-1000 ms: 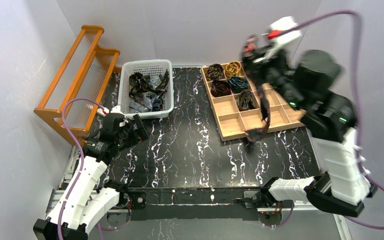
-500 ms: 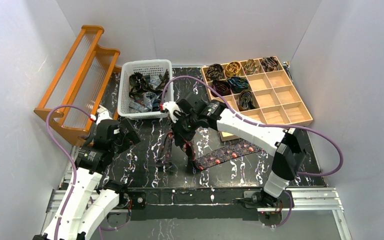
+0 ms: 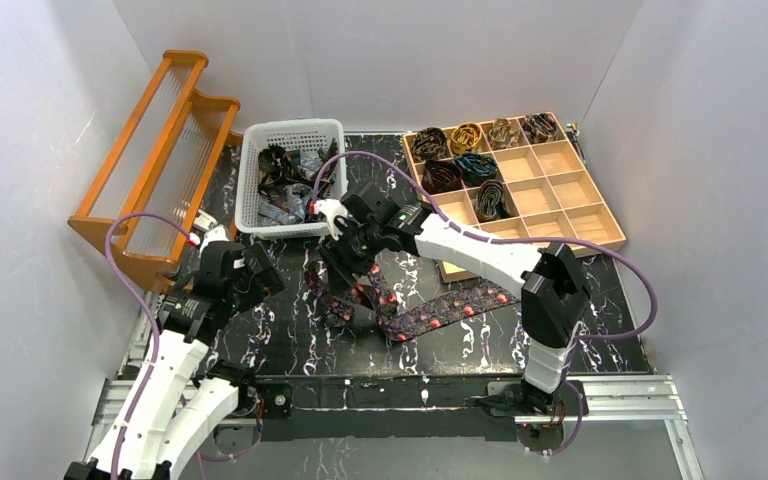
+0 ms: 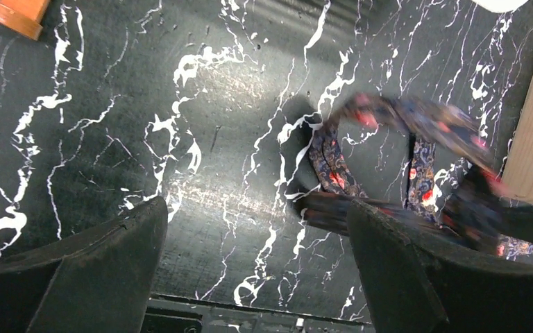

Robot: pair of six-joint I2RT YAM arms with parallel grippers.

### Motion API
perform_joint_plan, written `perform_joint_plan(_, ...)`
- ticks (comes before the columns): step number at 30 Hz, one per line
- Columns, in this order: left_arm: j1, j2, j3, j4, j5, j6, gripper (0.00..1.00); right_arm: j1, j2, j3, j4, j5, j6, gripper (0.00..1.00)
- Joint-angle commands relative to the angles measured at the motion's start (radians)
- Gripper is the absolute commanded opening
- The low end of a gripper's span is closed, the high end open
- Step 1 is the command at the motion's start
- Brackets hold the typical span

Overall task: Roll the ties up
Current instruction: Place the tie at the center of the board, then flatten out the tie at the center of the board.

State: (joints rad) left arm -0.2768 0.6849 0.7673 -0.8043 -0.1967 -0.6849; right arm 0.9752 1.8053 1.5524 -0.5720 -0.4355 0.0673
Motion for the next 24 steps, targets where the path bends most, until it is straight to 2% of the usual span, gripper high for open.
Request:
perform_joint_plan(1, 0.003, 0.019, -0.023, 0.012, 0.054, -0.031, 0.98, -0.025, -0.103, -0.039, 0.057, 0.134, 0.088, 0.71)
perform_joint_plan(5, 0.004, 0.031, -0.08, 0.089, 0.143, -0.072, 0.98, -0.099, -0.237, -0.186, 0.071, 0.188, 0.19, 0.8)
perform_joint_plan(7, 0.004, 0.045, -0.106, 0.119, 0.178, -0.095, 0.98, -0.113, -0.312, -0.279, 0.066, 0.297, 0.281, 0.82)
perform_joint_plan(10, 0.003, 0.059, -0.139, 0.145, 0.195, -0.118, 0.98, -0.136, -0.408, -0.427, 0.002, 0.52, 0.452, 0.81)
perform_joint_plan(14, 0.004, 0.089, -0.2, 0.214, 0.28, -0.143, 0.98, -0.169, -0.496, -0.611, -0.114, 0.644, 0.745, 0.78)
perform_joint_plan(17, 0.002, 0.106, -0.221, 0.237, 0.312, -0.144, 0.95, -0.187, -0.586, -0.704, -0.13, 0.693, 0.869, 0.78)
perform_joint_plan(20, 0.003, 0.101, -0.228, 0.263, 0.304, -0.138, 0.95, -0.224, -0.656, -0.798, -0.042, 0.671, 0.902, 0.76)
perform_joint_plan(22, 0.002, 0.118, -0.233, 0.288, 0.315, -0.124, 0.95, -0.266, -0.663, -0.831, -0.013, 0.638, 0.924, 0.75)
perform_joint_plan(24, 0.002, 0.171, -0.235, 0.303, 0.327, -0.109, 0.94, -0.283, -0.646, -0.84, -0.039, 0.669, 0.966, 0.73)
